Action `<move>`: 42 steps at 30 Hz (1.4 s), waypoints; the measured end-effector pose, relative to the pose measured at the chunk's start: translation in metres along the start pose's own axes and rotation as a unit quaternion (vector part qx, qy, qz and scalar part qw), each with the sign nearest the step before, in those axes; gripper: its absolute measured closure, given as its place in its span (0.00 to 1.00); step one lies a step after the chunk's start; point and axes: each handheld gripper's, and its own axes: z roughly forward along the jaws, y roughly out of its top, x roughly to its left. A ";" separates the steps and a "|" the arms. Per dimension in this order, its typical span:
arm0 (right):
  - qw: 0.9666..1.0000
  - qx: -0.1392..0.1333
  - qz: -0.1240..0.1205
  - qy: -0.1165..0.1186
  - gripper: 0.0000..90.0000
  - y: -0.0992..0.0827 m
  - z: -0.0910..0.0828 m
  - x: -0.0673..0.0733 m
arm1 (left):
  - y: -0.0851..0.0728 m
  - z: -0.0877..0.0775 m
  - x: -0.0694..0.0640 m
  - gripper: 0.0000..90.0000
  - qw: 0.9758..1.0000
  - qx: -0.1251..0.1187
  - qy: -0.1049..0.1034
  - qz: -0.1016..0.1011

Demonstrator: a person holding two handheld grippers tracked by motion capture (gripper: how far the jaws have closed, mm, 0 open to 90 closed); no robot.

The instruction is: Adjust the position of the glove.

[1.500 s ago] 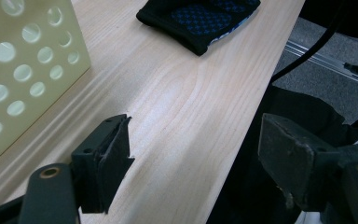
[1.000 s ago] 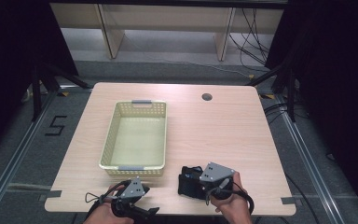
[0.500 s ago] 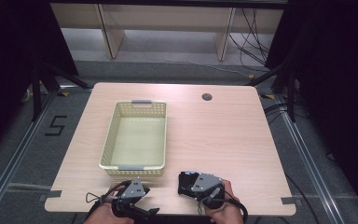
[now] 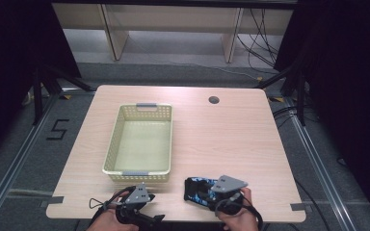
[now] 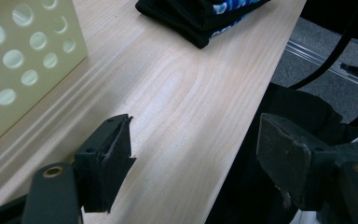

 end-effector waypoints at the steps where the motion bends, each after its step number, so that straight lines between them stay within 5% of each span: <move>1: 1.000 -0.007 0.028 -0.010 0.63 -0.003 -0.005 -0.006 | 0.000 0.000 0.001 0.29 1.000 0.000 0.000 0.002; 3: 0.996 -0.013 0.078 -0.033 0.57 -0.012 -0.014 -0.017 | 0.000 0.000 0.001 0.29 1.000 0.000 0.000 0.001; 4: 0.991 -0.008 0.128 -0.043 0.54 -0.018 -0.017 -0.020 | 0.000 0.000 0.001 0.29 1.000 0.001 0.000 0.002; 5: 0.991 -0.009 0.120 -0.051 0.54 -0.022 -0.018 -0.026 | 0.000 0.001 0.001 0.29 1.000 0.002 0.001 0.001; 8: 0.984 -0.007 0.171 -0.048 0.50 -0.031 -0.020 -0.030 | -0.001 0.002 -0.001 0.29 1.000 0.004 0.003 -0.009; 9: 0.986 -0.002 0.157 -0.055 0.48 -0.033 -0.021 -0.034 | -0.001 0.002 -0.001 0.29 1.000 0.004 0.001 -0.009; 12: 0.982 0.006 0.185 -0.044 0.46 -0.035 -0.018 -0.033 | -0.001 0.002 -0.001 0.29 1.000 0.004 0.000 -0.011; 20: 0.985 0.027 0.167 -0.039 0.44 -0.034 -0.003 -0.037 | -0.001 0.004 0.000 0.29 1.000 0.005 -0.003 0.002; 22: 0.987 0.037 0.154 -0.041 0.46 -0.032 0.002 -0.039 | -0.001 0.005 -0.002 0.29 1.000 0.002 -0.003 -0.013; 23: 0.987 0.047 0.147 -0.037 0.47 -0.031 0.005 -0.039 | -0.001 0.004 -0.001 0.29 1.000 0.006 -0.002 -0.002; 30: 0.994 0.076 0.082 -0.012 0.81 -0.028 0.015 -0.031 | -0.001 0.005 -0.001 0.29 1.000 0.006 -0.001 -0.016; 35: 0.994 0.055 0.096 0.004 0.88 -0.031 0.016 -0.031 | -0.001 0.007 0.000 0.29 1.000 0.008 -0.001 -0.016; 42: 0.994 0.058 0.094 0.008 0.88 -0.030 0.016 -0.030 | 0.010 0.014 0.003 0.35 0.998 -0.016 -0.027 -0.052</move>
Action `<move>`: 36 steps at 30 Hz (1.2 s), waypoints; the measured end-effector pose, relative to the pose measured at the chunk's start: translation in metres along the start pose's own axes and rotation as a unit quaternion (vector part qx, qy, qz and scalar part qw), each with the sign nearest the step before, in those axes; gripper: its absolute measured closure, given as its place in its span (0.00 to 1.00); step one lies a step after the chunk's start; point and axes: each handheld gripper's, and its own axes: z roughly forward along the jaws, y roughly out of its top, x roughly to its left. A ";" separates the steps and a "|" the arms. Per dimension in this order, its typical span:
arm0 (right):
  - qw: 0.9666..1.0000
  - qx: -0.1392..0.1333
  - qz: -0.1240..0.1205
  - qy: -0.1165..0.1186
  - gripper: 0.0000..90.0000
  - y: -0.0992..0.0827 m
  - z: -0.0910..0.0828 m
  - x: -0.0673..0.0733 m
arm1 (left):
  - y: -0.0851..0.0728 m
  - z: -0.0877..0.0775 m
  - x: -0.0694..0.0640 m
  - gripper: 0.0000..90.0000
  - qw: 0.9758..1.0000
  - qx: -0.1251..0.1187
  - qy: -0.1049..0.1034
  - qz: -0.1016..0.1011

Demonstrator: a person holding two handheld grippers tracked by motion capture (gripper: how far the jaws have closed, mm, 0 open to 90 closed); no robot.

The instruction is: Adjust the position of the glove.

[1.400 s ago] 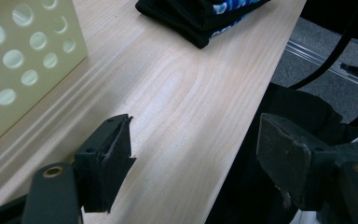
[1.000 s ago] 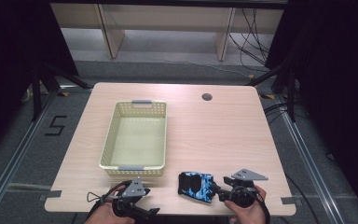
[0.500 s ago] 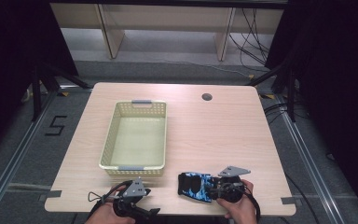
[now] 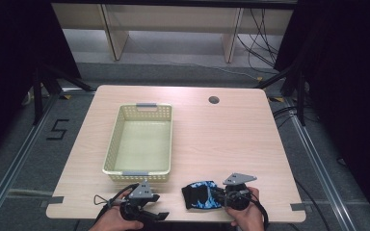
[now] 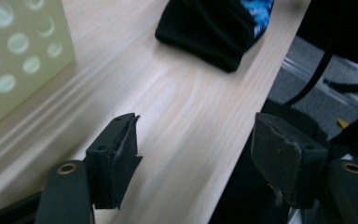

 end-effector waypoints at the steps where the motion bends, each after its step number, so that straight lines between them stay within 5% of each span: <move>1: 1.000 0.000 0.000 0.000 0.88 0.000 0.000 0.000 | 0.002 0.001 0.001 0.36 1.000 0.003 0.002 -0.003; 7: 1.000 0.010 -0.010 0.001 0.88 0.000 -0.001 -0.001 | 0.019 0.021 -0.001 0.42 0.999 -0.003 -0.015 -0.029; 11: 1.000 -0.006 -0.009 0.003 0.88 -0.001 0.000 -0.001 | 0.028 0.037 -0.001 0.46 0.998 0.003 -0.041 -0.055; 13: 1.000 -0.004 -0.006 0.004 0.88 -0.002 0.000 -0.001 | 0.031 0.043 -0.001 0.49 0.998 0.012 -0.045 -0.041; 20: 1.000 -0.026 -0.008 0.009 0.87 -0.003 0.003 -0.001 | 0.037 0.055 0.004 0.53 0.997 0.017 -0.045 -0.053; 22: 1.000 -0.003 -0.013 0.009 0.87 -0.002 0.000 -0.002 | 0.038 0.059 0.004 0.54 0.997 0.016 -0.043 -0.057; 32: 1.000 0.007 0.000 0.011 0.87 -0.002 -0.002 -0.001 | 0.040 0.061 0.003 0.59 0.997 0.017 -0.034 -0.065; 36: 1.000 0.010 -0.005 0.008 0.87 -0.002 -0.003 -0.001 | 0.038 0.054 0.003 0.56 0.994 0.031 -0.037 -0.094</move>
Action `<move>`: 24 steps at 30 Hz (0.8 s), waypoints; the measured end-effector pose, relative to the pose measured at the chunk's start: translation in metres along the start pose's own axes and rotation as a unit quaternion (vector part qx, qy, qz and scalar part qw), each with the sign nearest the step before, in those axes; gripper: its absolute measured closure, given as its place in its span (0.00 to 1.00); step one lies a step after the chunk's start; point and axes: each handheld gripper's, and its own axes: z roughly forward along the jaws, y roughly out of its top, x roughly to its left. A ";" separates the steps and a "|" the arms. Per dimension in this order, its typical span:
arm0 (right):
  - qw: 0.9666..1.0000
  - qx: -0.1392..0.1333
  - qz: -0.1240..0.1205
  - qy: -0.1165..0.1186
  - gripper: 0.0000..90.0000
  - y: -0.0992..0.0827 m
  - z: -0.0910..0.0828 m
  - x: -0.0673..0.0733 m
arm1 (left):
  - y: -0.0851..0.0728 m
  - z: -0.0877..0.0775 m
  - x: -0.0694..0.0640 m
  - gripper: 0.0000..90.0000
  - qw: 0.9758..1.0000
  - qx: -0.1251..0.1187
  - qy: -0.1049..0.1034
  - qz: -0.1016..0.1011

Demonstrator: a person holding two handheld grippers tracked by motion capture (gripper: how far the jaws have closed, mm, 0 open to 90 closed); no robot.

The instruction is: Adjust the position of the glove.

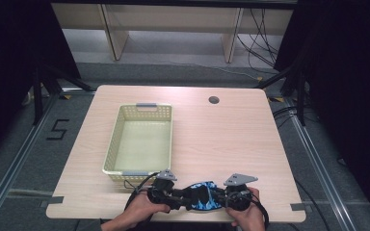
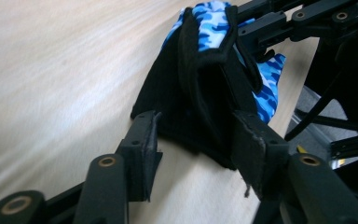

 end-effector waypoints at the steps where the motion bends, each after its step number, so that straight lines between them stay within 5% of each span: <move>1: 1.000 -0.010 0.003 0.002 0.87 -0.001 0.001 0.000 | 0.000 -0.002 -0.001 0.57 1.000 0.012 0.009 -0.001; 10: 1.000 -0.006 -0.002 0.002 0.86 0.000 0.001 -0.001 | 0.003 0.007 -0.001 0.63 0.999 0.003 -0.022 -0.033; 15: 1.000 -0.017 0.000 -0.001 0.86 -0.001 0.002 -0.002 | 0.002 0.011 -0.001 0.77 1.000 -0.016 -0.013 0.000; 20: 1.000 -0.014 0.009 0.008 0.87 -0.002 0.000 -0.005 | 0.003 0.013 0.004 0.90 0.999 -0.030 -0.024 -0.025; 24: 1.000 -0.020 0.007 0.009 0.87 -0.003 -0.001 -0.008 | 0.003 0.015 0.005 0.92 0.999 -0.040 -0.027 -0.024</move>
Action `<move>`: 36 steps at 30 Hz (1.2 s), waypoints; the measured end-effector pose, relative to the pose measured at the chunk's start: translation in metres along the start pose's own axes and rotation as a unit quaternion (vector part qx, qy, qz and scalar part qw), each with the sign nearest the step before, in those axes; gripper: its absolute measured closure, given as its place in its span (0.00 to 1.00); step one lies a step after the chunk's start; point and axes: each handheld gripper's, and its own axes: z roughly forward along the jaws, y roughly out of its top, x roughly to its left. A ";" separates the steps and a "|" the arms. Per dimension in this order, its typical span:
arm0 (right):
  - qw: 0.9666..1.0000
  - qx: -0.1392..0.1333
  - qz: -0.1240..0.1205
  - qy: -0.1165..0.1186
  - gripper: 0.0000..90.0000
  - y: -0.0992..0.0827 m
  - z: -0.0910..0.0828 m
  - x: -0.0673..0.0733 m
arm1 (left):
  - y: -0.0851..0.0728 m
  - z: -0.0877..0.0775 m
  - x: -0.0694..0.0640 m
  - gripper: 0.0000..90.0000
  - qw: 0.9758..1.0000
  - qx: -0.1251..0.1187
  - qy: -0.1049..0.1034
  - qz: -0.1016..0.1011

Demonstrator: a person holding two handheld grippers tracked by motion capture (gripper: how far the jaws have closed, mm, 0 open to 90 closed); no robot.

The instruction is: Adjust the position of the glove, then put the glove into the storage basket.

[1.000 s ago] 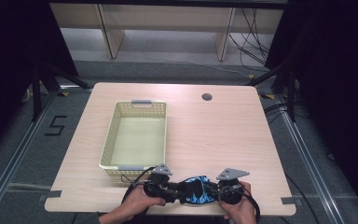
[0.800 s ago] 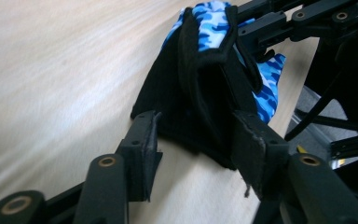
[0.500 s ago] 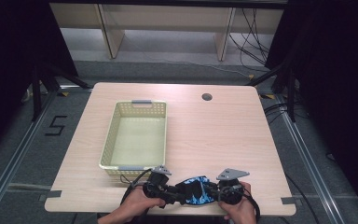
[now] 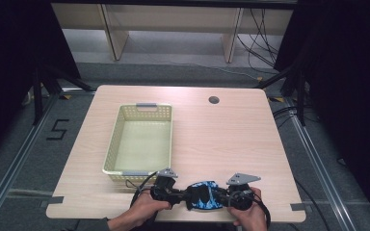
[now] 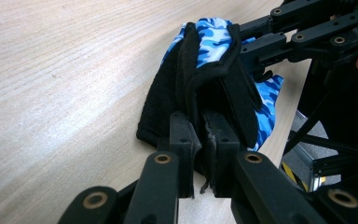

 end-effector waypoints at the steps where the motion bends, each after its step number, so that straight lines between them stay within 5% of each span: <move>1: 1.000 -0.001 0.003 -0.001 0.87 0.000 0.000 0.000 | 0.000 0.000 0.000 0.92 1.000 -0.002 0.000 0.000; 11: 0.999 -0.013 0.029 0.006 0.89 0.001 -0.006 0.002 | 0.002 -0.004 -0.005 0.95 1.000 -0.019 0.002 0.011; 18: 0.998 -0.055 0.025 0.017 0.89 0.004 -0.015 0.003 | 0.008 -0.014 -0.014 0.95 0.998 -0.042 0.009 0.034; 20: 0.997 -0.060 0.051 0.024 0.89 0.004 -0.023 0.009 | 0.009 -0.018 -0.015 0.95 0.998 -0.045 0.003 0.035; 21: 0.996 -0.076 0.032 0.029 0.89 0.005 -0.025 0.007 | 0.010 -0.020 -0.016 0.95 0.998 -0.047 0.000 0.038; 23: 0.995 -0.082 0.041 0.032 0.90 0.007 -0.031 0.015 | 0.011 -0.024 -0.018 0.95 0.998 -0.051 0.000 0.040; 26: 0.995 -0.092 0.020 0.029 0.90 0.012 -0.036 0.019 | 0.012 -0.033 -0.020 0.95 0.997 -0.057 0.000 0.044; 27: 0.995 -0.090 0.035 0.031 0.90 0.013 -0.037 0.024 | 0.012 -0.035 -0.020 0.95 0.997 -0.062 0.000 0.046; 28: 0.995 -0.097 0.013 0.029 0.90 0.015 -0.038 0.021 | 0.012 -0.039 -0.021 0.95 0.997 -0.062 -0.002 0.047; 30: 0.993 -0.102 0.041 0.052 0.90 0.017 -0.041 0.027 | 0.013 -0.046 -0.023 0.95 0.996 -0.074 -0.004 0.045; 35: 0.992 -0.116 0.003 0.045 0.90 0.032 -0.046 0.035 | 0.018 -0.067 -0.026 0.95 0.995 -0.079 0.001 0.053; 36: 0.992 -0.115 0.016 0.052 0.90 0.036 -0.047 0.040 | 0.020 -0.071 -0.024 0.95 0.995 -0.079 -0.002 0.055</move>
